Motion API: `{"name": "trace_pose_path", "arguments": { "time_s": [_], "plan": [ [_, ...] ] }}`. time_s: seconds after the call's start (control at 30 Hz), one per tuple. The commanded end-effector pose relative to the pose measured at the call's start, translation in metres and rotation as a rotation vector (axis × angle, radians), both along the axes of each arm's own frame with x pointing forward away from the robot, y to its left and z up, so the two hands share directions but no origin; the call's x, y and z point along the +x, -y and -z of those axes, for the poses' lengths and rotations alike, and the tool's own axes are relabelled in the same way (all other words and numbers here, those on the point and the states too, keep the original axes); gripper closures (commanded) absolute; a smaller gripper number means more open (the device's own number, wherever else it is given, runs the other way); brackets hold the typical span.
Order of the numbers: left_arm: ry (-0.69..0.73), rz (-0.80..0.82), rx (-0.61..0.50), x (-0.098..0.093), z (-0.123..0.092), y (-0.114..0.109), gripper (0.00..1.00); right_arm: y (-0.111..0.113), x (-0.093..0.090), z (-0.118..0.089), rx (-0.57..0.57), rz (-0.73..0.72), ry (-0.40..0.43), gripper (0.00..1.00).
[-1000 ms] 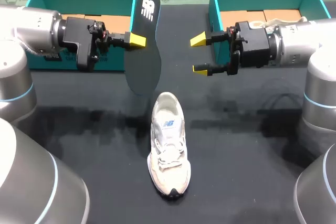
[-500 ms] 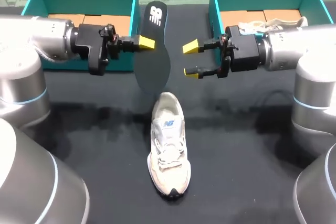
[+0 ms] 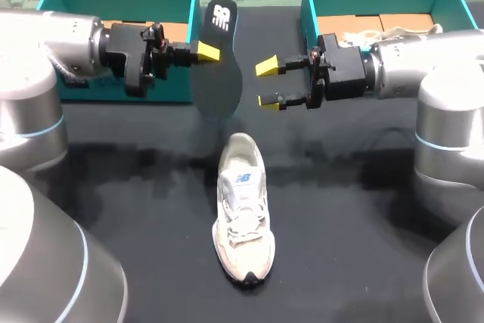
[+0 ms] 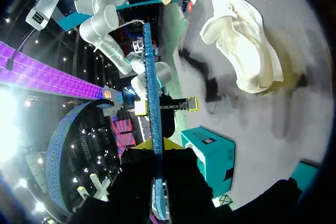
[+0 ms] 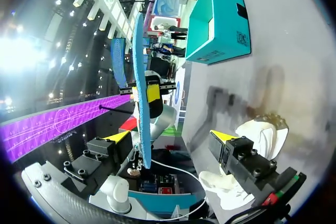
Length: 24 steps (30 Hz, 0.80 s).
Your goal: Take the shoe out of the shoebox, open the shoe tongue, remove and reinsert the insole, then place the shoe into the shoebox
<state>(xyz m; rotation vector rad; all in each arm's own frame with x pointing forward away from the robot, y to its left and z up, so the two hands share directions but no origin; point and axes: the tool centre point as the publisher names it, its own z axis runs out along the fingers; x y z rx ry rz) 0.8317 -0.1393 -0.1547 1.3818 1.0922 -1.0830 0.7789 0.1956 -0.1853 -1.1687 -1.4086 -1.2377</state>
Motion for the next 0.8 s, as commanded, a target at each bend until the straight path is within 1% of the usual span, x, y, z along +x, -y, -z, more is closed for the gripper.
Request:
{"name": "trace_pose_path", "arguments": {
  "time_s": [0.03,0.23,0.5,0.7,0.73,0.8],
  "plan": [
    [-0.004,-0.022,-0.028,-0.005,0.009,0.010,1.00,-0.013,0.005,0.001,-0.002,-0.001,0.017,0.00],
    [0.005,-0.037,-0.027,-0.008,0.013,0.016,1.00,-0.023,0.006,-0.002,-0.018,0.016,0.037,0.00],
    [-0.021,-0.062,-0.026,-0.008,0.019,0.013,1.00,-0.025,0.007,-0.003,-0.028,0.007,0.068,0.00],
    [-0.010,-0.072,-0.034,-0.007,0.020,0.012,1.00,-0.027,0.010,-0.003,-0.019,-0.007,0.071,0.00],
    [-0.007,-0.073,-0.039,-0.006,0.020,0.012,1.00,-0.027,0.010,-0.004,-0.019,-0.007,0.071,0.02],
    [0.000,-0.077,-0.042,-0.006,0.021,0.011,1.00,-0.028,0.010,-0.004,-0.017,-0.011,0.068,0.13]
  ]
}}
